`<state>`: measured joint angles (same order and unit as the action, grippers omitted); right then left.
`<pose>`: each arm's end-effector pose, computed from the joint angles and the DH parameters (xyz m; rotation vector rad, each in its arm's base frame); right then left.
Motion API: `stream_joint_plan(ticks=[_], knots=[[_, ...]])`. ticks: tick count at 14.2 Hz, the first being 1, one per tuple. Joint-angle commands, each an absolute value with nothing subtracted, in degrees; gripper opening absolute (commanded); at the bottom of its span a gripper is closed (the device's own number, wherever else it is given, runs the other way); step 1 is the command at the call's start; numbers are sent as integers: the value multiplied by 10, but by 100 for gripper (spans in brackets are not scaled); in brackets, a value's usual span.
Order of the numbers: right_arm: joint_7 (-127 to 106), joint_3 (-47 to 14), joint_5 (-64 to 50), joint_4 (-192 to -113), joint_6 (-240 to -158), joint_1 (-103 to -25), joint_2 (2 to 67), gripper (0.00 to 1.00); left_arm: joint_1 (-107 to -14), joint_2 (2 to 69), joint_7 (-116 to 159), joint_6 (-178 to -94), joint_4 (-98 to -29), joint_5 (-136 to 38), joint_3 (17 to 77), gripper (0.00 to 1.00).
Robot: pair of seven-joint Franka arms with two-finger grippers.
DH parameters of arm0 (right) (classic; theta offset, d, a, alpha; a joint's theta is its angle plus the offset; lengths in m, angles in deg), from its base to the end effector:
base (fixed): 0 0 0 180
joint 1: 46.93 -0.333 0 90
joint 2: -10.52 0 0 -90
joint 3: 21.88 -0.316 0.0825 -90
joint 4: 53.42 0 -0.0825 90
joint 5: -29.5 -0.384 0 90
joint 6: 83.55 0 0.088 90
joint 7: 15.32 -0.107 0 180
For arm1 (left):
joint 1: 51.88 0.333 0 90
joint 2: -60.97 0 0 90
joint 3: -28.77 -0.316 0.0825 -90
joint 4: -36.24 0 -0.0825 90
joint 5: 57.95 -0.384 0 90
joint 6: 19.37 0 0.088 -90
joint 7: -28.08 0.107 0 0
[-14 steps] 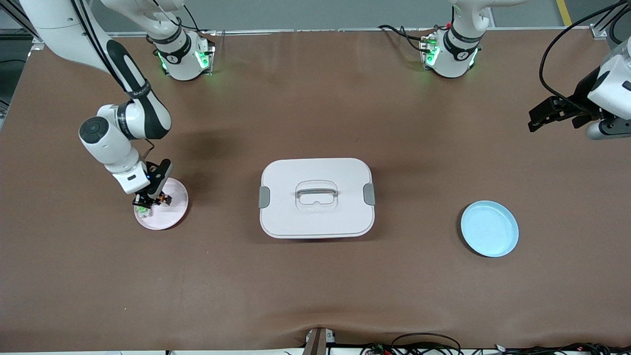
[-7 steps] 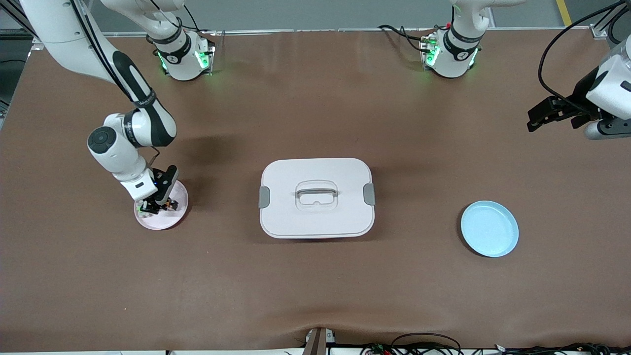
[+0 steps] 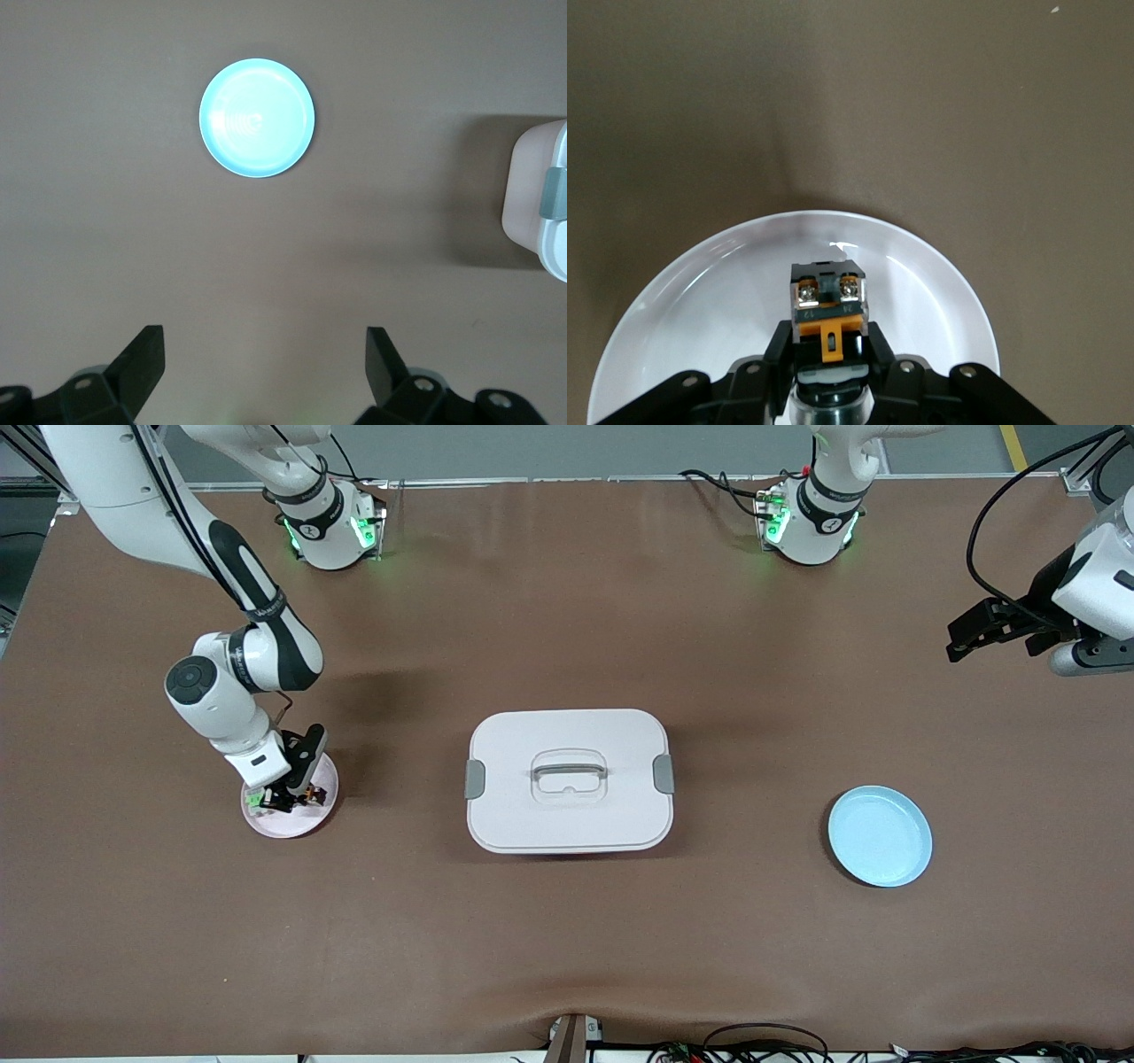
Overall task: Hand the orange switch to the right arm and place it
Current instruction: 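Lower the orange switch onto the pink plate with the right gripper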
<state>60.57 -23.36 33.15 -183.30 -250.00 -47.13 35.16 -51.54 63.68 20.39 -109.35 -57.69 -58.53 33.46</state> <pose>0.5542 0.0204 0.1882 2.2823 1.9434 0.2404 0.5373 -0.0408 0.6179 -3.1239 -0.0911 0.0316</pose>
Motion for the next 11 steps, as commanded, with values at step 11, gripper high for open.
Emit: stream_joint_plan(ticks=[11], knots=[[598,-235,334,-1824,-2494,-468,353,100,-511,639,218,-1098,-580,-579,332,100]])
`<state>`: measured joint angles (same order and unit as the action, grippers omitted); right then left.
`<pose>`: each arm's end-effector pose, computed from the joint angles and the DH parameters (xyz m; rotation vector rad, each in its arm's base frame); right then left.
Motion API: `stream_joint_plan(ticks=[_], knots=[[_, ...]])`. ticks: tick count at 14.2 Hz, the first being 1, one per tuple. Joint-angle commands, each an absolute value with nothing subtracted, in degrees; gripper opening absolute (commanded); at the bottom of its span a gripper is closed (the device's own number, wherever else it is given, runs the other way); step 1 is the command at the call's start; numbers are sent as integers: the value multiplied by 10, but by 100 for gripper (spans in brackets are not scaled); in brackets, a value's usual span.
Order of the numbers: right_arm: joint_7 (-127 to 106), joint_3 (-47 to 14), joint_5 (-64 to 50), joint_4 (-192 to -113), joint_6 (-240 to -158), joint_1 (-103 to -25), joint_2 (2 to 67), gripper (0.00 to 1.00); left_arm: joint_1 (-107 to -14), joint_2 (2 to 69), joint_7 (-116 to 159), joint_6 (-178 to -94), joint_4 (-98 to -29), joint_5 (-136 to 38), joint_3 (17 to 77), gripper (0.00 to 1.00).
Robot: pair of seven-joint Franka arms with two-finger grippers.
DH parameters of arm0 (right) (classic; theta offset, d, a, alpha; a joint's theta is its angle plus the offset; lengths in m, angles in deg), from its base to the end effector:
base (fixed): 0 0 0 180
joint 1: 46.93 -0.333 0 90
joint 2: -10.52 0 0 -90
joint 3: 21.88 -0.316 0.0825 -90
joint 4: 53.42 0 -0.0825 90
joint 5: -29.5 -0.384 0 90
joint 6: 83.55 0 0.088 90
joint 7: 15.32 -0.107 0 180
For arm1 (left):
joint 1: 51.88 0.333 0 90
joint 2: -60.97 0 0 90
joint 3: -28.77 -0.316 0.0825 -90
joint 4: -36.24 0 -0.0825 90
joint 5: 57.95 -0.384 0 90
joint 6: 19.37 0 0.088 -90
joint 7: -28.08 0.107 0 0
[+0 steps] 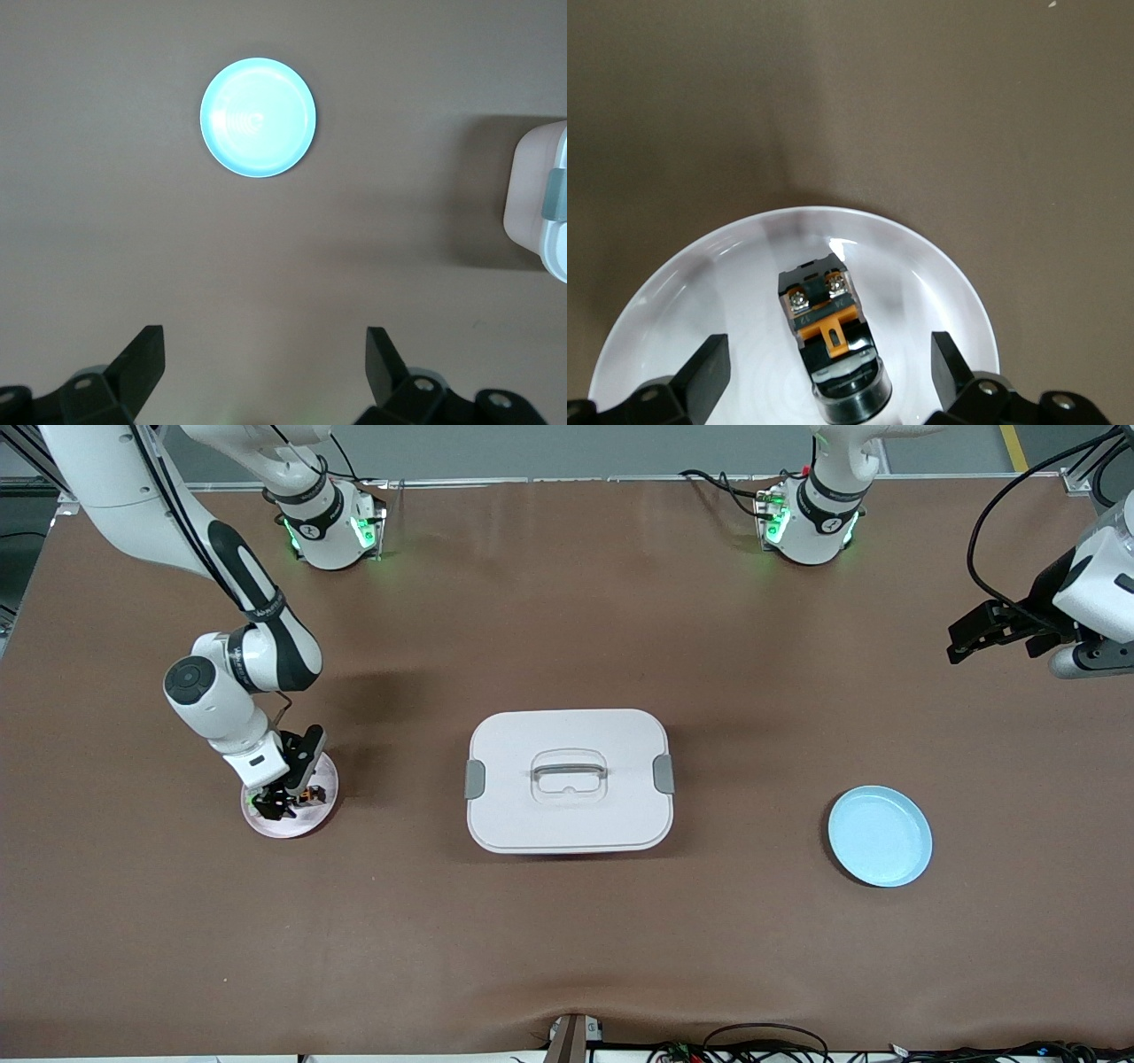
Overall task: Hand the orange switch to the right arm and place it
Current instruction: 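Lower the orange switch onto the pink plate with the right gripper, then open the right gripper and lift it away from the plate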
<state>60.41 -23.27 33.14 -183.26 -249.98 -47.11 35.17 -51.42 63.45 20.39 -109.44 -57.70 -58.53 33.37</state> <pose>0.5544 0.0193 0.1883 2.2865 1.9378 0.2400 0.5387 -0.0389 0.6158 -3.1239 -0.0968 0.0357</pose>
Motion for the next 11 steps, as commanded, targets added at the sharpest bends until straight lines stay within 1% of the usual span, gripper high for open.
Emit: stream_joint_plan(ticks=[1,3,5,7,9,11], knots=[[597,-235,334,-1824,-2492,-468,350,100,-511,640,218,-1098,-580,-580,332,100],[587,-235,333,-1812,-2450,-469,340,100,-512,640,218,-1096,-582,-580,332,100],[573,-235,334,-1790,-2385,-471,325,100,-512,641,218,-1095,-582,-580,332,100],[558,-235,333,-1774,-2315,-473,297,100,-512,642,219,-1095,-581,-580,332,100],[539,-234,334,-1748,-2231,-471,270,100,-515,642,218,-1095,-580,-579,333,100],[537,-232,334,-1704,-2139,-468,256,100,-516,642,217,-1095,-580,-579,333,100]])
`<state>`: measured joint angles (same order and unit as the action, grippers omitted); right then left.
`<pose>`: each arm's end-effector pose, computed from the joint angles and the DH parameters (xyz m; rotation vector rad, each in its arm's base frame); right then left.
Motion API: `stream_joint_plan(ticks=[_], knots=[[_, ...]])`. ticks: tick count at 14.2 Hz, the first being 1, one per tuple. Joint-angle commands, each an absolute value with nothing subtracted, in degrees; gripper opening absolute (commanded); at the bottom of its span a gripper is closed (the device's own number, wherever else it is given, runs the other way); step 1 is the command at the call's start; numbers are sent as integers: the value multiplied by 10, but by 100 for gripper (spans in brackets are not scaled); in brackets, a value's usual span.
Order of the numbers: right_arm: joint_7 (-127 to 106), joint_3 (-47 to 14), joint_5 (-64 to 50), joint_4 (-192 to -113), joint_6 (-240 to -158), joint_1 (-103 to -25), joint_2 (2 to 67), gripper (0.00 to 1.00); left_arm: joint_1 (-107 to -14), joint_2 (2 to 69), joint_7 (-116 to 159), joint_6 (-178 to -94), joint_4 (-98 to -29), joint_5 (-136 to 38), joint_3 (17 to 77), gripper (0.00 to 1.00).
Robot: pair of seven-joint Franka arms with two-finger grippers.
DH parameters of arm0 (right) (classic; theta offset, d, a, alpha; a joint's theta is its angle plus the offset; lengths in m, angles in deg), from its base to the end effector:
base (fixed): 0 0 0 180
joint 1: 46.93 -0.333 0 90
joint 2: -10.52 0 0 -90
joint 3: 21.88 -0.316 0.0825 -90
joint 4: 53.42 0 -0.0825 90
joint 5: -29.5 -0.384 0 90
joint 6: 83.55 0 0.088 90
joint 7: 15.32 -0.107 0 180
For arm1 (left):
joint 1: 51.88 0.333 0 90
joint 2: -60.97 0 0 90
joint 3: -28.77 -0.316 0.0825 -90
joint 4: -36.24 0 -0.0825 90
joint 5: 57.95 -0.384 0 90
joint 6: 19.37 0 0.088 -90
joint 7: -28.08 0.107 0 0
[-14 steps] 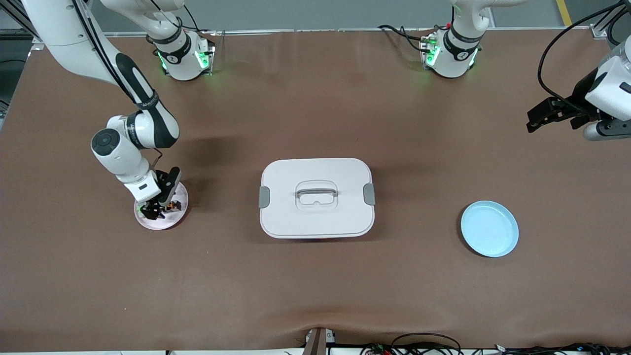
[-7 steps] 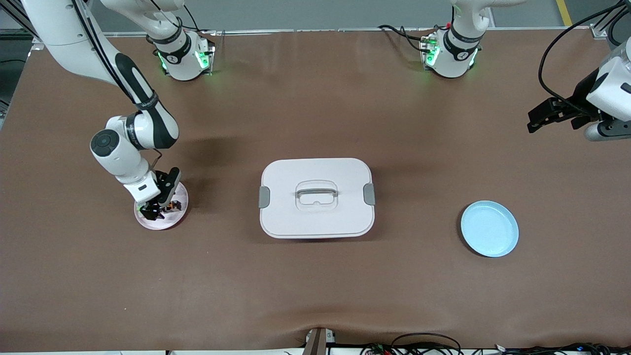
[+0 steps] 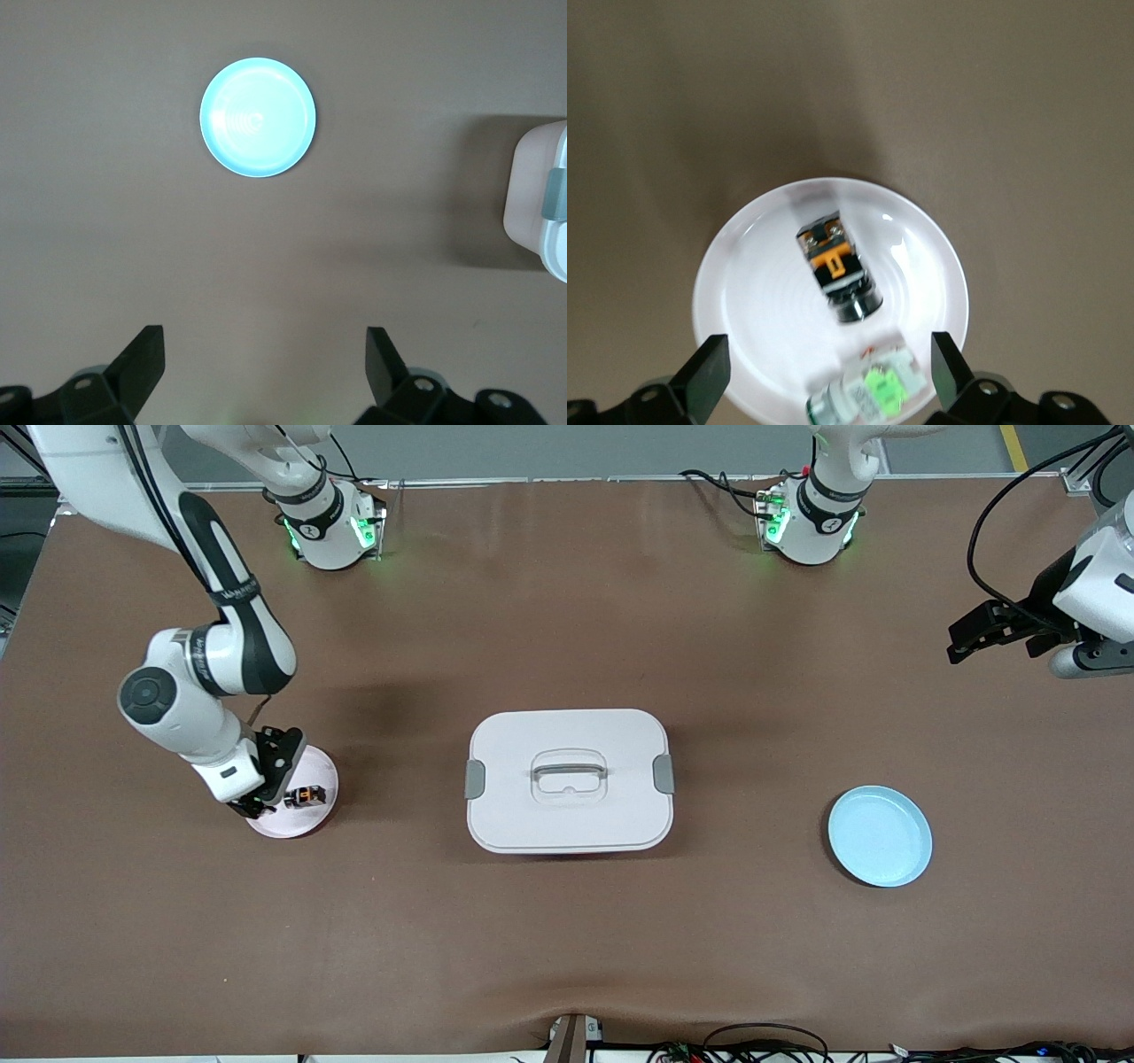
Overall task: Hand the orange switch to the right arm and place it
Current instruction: 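Open the right gripper and lift it away from the plate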
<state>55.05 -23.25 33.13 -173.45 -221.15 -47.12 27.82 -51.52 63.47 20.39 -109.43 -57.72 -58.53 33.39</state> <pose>0.5820 0.0152 0.2772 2.4743 1.8829 -0.0250 0.5385 -0.0400 0.6158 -3.1239 -0.0935 0.0360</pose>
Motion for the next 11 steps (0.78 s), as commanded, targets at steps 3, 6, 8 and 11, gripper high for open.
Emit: stream_joint_plan(ticks=[3,6,8,11], knots=[[508,-229,334,-1630,-2015,-457,248,100,-516,643,216,-1095,-578,-579,334,100],[477,-229,335,-1559,-1909,-446,247,100,-515,644,214,-1093,-579,-579,338,100],[445,-229,335,-1515,-1850,-443,247,100,-514,645,214,-1093,-579,-579,338,100],[345,-231,340,-1451,-1755,-449,248,100,-514,646,218,-1093,-576,-579,338,100]])
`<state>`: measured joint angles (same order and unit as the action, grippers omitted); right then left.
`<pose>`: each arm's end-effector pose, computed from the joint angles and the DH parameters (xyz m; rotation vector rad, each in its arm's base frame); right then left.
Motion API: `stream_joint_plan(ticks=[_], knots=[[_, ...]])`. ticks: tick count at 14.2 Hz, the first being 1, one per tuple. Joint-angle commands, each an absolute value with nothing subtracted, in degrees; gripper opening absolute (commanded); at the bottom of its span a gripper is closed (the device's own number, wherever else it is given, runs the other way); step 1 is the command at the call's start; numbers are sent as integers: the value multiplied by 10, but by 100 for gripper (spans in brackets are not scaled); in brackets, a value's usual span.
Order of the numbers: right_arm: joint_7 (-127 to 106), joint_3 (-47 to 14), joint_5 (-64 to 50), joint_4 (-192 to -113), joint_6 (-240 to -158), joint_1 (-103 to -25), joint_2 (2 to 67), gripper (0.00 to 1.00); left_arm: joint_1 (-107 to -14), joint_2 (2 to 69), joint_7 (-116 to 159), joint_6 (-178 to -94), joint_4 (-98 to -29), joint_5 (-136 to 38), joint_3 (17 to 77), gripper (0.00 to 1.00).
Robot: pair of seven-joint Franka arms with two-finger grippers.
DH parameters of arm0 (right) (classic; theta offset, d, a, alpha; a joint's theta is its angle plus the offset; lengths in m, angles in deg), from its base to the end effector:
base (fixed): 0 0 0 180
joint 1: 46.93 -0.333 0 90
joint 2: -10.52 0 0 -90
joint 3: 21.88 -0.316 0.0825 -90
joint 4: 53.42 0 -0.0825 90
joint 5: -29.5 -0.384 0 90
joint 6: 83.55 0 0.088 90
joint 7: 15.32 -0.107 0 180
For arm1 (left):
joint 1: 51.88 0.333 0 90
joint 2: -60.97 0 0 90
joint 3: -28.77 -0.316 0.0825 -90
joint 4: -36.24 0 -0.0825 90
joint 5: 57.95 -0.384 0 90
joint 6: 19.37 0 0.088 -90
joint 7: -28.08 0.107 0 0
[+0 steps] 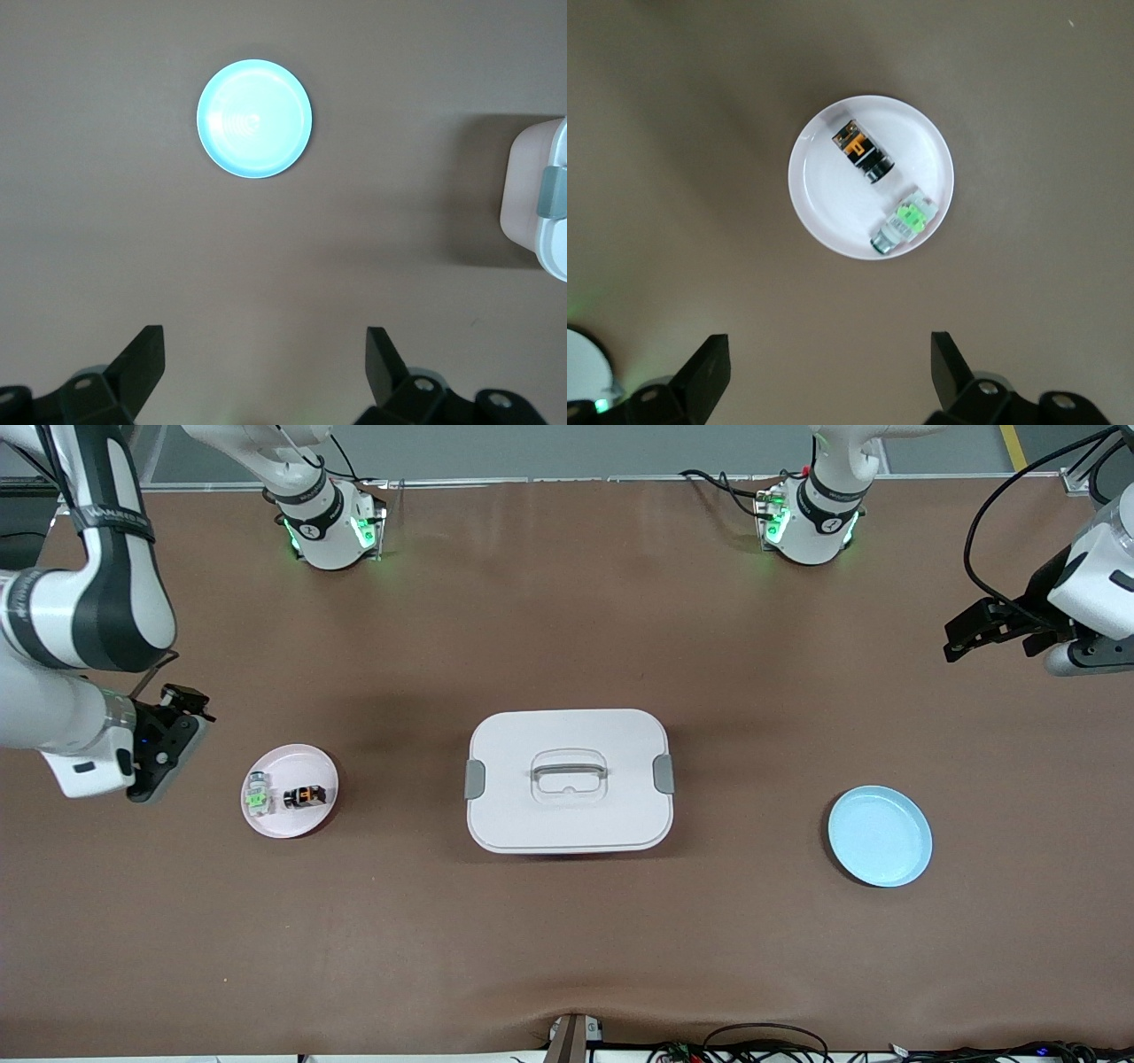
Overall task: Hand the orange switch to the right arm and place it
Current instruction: 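Open the right gripper and lift it away from the plate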
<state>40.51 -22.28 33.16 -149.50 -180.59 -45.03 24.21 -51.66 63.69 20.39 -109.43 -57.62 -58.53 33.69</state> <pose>0.6062 -0.0223 0.4447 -2.7200 -1.4215 0.3452 0.5372 -0.0442 0.6187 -3.1242 -0.0816 0.0272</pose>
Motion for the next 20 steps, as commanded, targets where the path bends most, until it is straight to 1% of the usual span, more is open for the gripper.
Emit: stream_joint_plan(ticks=[1,5,7,10,12,14,18,20], knots=[[312,-233,341,-1444,-1737,-452,248,100,-514,646,218,-1093,-577,-579,338,100],[86,-235,335,-1424,-1686,-472,246,100,-515,643,218,-1093,-575,-579,338,100],[5,-235,335,-1417,-1680,-483,246,100,-516,641,218,-1096,-575,-579,339,100],[-8,-231,322,-1393,-1678,-474,249,100,-516,638,220,-1097,-560,-580,339,100],[-8,-229,286,-1377,-1678,-448,249,100,-518,628,220,-1098,-546,-580,339,100],[-7,-229,267,-1360,-1678,-434,248,100,-519,624,220,-1098,-545,-580,339,100],[-7,-228,272,-1303,-1630,-418,247,100,-519,620,224,-1098,-545,-579,338,100],[-7,-228,271,-1292,-1616,-412,247,100,-518,620,224,-1098,-545,-576,339,100]])
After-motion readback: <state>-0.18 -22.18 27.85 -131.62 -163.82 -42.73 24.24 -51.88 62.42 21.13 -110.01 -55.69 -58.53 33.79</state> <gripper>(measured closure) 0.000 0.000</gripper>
